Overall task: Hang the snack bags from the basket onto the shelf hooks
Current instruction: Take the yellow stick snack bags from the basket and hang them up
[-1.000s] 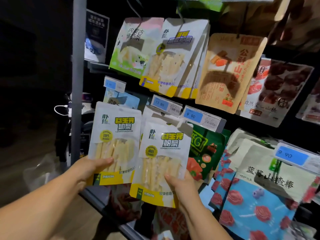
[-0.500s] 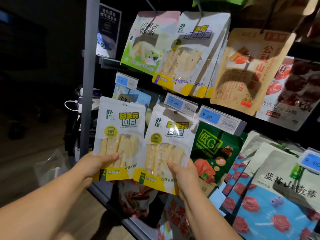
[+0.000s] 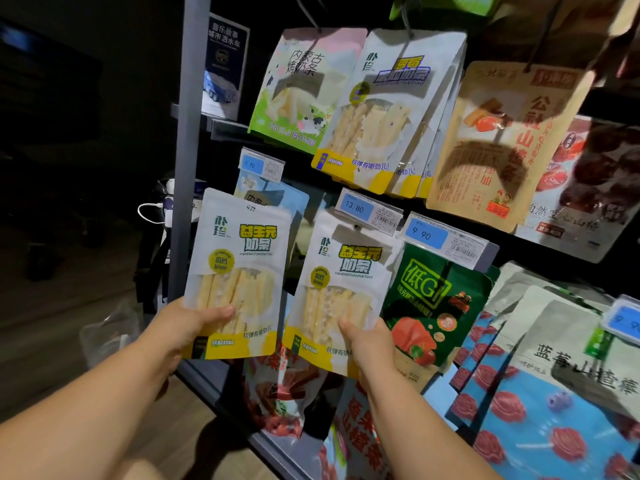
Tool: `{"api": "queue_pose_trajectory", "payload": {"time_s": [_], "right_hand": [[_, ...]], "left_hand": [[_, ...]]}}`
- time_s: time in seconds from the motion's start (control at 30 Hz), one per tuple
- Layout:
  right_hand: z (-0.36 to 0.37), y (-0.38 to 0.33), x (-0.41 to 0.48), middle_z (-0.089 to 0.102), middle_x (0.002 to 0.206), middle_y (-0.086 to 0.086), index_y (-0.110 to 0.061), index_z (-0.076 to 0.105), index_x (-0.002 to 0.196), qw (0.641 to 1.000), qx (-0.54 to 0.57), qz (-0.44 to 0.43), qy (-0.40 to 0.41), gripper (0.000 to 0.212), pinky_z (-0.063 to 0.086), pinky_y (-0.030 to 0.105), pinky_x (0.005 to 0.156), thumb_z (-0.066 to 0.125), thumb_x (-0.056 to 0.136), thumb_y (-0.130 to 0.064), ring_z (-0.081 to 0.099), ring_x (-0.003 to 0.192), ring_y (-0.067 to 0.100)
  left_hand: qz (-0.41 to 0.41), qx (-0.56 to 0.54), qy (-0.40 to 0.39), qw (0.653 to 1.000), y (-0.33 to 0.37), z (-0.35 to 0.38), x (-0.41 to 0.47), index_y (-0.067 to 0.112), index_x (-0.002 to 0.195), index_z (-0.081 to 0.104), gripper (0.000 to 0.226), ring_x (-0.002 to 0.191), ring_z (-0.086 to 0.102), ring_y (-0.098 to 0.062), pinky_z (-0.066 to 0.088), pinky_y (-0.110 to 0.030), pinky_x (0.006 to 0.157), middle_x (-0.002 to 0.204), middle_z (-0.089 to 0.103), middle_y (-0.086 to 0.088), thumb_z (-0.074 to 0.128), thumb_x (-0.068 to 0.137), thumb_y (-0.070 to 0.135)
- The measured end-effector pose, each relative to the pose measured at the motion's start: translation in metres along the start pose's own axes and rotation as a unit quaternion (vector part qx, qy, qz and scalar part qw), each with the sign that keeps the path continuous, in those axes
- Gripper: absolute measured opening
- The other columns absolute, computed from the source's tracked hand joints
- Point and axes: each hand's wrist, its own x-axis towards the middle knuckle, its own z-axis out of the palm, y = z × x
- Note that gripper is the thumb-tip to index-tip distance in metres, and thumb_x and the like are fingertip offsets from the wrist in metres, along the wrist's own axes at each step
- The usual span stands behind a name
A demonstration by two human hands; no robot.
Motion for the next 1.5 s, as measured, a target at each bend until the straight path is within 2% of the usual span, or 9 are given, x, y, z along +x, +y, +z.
{"api": "queue_pose_trajectory", "payload": {"time_s": [0.3,0.57,0.67,0.83,1.0,1.2,1.3,1.37,1.5], "right_hand": [[-0.008,0.011,-0.002,0.072,0.093,-0.002,-0.021,0.069,0.095,0.998,-0.061,0.000,0.029,0.021,0.055,0.038,0.080,0.076,0.084,-0.037,0.066,0.086,0.020],[-0.015,0.003,-0.031,0.045,0.079,-0.002,-0.019,0.049,0.091,0.971,-0.137,-0.119,0.156,0.028,0.030,0.030,0.053,0.072,0.086,-0.036,0.044,0.068,0.017],[-0.009,-0.003,-0.046,0.043,0.069,-0.004,-0.021,0.052,0.082,0.978,-0.121,-0.163,0.049,0.023,0.036,0.028,0.057,0.068,0.090,-0.036,0.044,0.062,0.012],[0.005,-0.016,-0.059,0.056,0.076,-0.007,-0.020,0.061,0.094,0.980,-0.049,-0.047,-0.187,0.031,0.044,0.017,0.067,0.069,0.087,-0.048,0.055,0.068,0.006],[0.016,-0.009,-0.063,0.075,0.108,-0.002,-0.020,0.068,0.116,0.966,0.045,0.018,-0.253,0.053,0.053,0.046,0.098,0.079,0.067,-0.039,0.071,0.102,0.019],[0.003,-0.006,-0.061,0.078,0.091,0.001,-0.011,0.070,0.111,0.982,0.091,-0.007,-0.164,0.021,0.059,0.028,0.069,0.070,0.091,-0.012,0.074,0.083,0.015],[-0.003,-0.005,-0.055,0.077,0.095,-0.001,-0.014,0.071,0.111,0.992,0.040,-0.041,-0.115,0.020,0.059,0.030,0.077,0.068,0.092,-0.018,0.073,0.087,0.013],[-0.005,-0.006,-0.055,0.076,0.093,-0.006,-0.021,0.070,0.105,0.993,0.022,-0.064,-0.097,0.012,0.055,0.018,0.067,0.068,0.092,-0.019,0.072,0.081,0.004],[-0.007,-0.005,-0.055,0.076,0.091,-0.007,-0.028,0.069,0.095,0.994,0.022,-0.092,-0.059,0.009,0.053,0.020,0.068,0.067,0.093,-0.019,0.071,0.083,0.005]], "left_hand": [[-0.019,0.004,-0.065,0.998,-0.001,0.000,-0.001,0.012,0.106,0.071,0.053,0.096,0.071,-0.033,0.051,-0.052,0.097,0.095,0.077,-0.011,0.085,0.056,0.021],[-0.056,0.025,-0.137,0.989,-0.001,0.002,0.001,0.006,0.112,0.069,0.062,0.098,0.070,-0.038,0.052,-0.056,0.094,0.100,0.075,-0.018,0.089,0.055,0.022],[-0.074,0.025,-0.171,0.982,-0.003,0.004,0.000,0.008,0.113,0.068,0.071,0.098,0.070,-0.039,0.054,-0.056,0.089,0.104,0.074,-0.020,0.096,0.052,0.028],[-0.088,0.009,-0.210,0.974,-0.005,0.011,-0.005,0.005,0.124,0.063,0.065,0.101,0.069,-0.039,0.057,-0.055,0.085,0.111,0.071,-0.022,0.087,0.064,0.014],[-0.089,0.004,-0.277,0.957,-0.009,0.021,-0.009,0.005,0.124,0.064,0.108,0.107,0.067,-0.037,0.058,-0.046,0.083,0.117,0.069,-0.021,0.102,0.026,0.031],[-0.106,0.005,-0.293,0.950,-0.010,0.048,-0.013,0.006,0.114,0.068,0.081,0.094,0.072,-0.033,0.059,-0.042,0.075,0.107,0.073,-0.019,0.099,0.041,0.023],[-0.093,0.020,-0.275,0.957,-0.007,0.062,-0.013,0.010,0.111,0.069,0.050,0.091,0.073,-0.027,0.055,-0.042,0.084,0.100,0.076,-0.012,0.080,0.062,0.013],[-0.086,0.030,-0.271,0.958,-0.005,0.068,-0.012,0.012,0.111,0.069,0.050,0.096,0.072,-0.028,0.054,-0.043,0.089,0.102,0.076,-0.010,0.081,0.062,0.015],[-0.079,0.029,-0.266,0.960,-0.008,0.077,-0.006,0.012,0.113,0.069,0.059,0.100,0.071,-0.031,0.055,-0.046,0.092,0.105,0.075,-0.013,0.086,0.057,0.013]]}}
